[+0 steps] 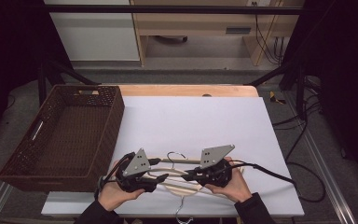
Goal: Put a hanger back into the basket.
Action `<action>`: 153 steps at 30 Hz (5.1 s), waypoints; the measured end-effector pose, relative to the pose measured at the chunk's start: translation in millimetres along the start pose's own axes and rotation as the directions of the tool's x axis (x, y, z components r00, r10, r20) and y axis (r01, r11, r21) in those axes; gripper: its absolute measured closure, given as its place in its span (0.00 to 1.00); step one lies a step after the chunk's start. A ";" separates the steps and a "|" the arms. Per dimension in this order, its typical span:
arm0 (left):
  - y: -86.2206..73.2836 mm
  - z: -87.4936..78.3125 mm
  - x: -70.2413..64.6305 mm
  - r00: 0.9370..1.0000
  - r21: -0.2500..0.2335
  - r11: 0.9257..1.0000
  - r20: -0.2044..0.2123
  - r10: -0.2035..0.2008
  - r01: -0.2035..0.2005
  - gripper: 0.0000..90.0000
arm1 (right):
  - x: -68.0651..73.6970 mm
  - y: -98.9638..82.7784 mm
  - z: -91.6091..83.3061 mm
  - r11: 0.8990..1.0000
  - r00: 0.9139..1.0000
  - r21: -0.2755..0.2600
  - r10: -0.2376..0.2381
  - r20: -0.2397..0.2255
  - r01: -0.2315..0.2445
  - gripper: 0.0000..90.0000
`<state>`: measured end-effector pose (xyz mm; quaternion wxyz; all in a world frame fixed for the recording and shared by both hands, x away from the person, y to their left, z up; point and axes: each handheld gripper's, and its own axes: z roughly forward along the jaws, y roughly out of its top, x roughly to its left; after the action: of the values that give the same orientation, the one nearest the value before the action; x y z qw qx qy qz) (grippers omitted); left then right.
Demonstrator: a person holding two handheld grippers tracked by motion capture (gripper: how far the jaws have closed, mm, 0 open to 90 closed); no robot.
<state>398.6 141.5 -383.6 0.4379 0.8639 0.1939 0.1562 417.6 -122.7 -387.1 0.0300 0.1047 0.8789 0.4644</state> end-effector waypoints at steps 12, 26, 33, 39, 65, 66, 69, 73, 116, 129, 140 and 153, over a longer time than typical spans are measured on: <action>-1.8 3.9 -1.9 0.998 0.039 0.998 0.036 0.051 -0.053 0.77 | 0.5 -0.4 3.3 1.000 1.000 0.012 0.002 -0.031 -0.002 0.96; 1.2 2.1 -6.8 0.995 0.047 0.997 0.088 0.050 -0.054 0.90 | -2.5 0.3 0.4 1.000 0.997 0.009 0.026 0.075 -0.027 0.83; 2.2 3.8 -12.9 0.992 0.039 0.999 0.127 0.028 -0.034 0.96 | -4.2 -0.9 1.4 0.999 0.992 0.006 0.043 0.117 -0.044 0.73; 3.8 -2.8 -13.4 0.996 0.010 1.000 0.089 -0.026 0.025 0.96 | -4.2 -0.5 -7.9 0.997 0.982 -0.065 0.063 0.178 -0.052 0.51; 22.9 -89.3 35.2 0.978 -0.183 0.967 -0.078 -0.192 0.175 0.96 | -20.4 -53.7 -82.2 0.920 0.827 -0.313 0.360 0.432 -0.237 0.10; 27.3 -99.4 44.6 0.976 -0.189 0.964 -0.079 -0.204 0.186 0.96 | -20.6 -55.6 -83.4 0.919 0.821 -0.316 0.364 0.440 -0.238 0.10; 31.5 -107.6 53.2 0.975 -0.188 0.966 -0.096 -0.200 0.179 0.96 | -20.5 -59.4 -86.3 0.918 0.813 -0.317 0.366 0.453 -0.237 0.09; 36.1 -118.7 70.3 0.972 -0.179 0.969 -0.130 -0.196 0.171 0.96 | -19.9 -63.2 -89.3 0.923 0.795 -0.303 0.363 0.486 -0.236 0.08; -49.4 -201.5 218.2 0.867 -0.102 0.944 -0.375 -0.328 0.314 0.96 | -23.2 -69.2 -88.4 0.920 0.784 -0.285 0.380 0.491 -0.268 0.06; -63.3 -192.6 230.9 0.865 -0.001 0.941 -0.394 -0.311 0.338 0.96 | -23.0 -69.4 -89.1 0.921 0.790 -0.281 0.377 0.484 -0.268 0.06; -109.4 -175.9 229.5 0.857 0.083 0.901 -0.356 -0.372 0.426 0.96 | -24.1 -69.3 -83.6 0.925 0.792 -0.266 0.372 0.484 -0.272 0.07; -122.1 -156.1 231.5 0.842 0.137 0.869 -0.356 -0.405 0.475 0.92 | -24.1 -69.4 -81.8 0.926 0.795 -0.258 0.370 0.482 -0.274 0.07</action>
<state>508.6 425.5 -371.6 0.3273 0.8022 0.4714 0.1647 418.1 -232.0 -398.9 0.1968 0.3721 0.7622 0.4918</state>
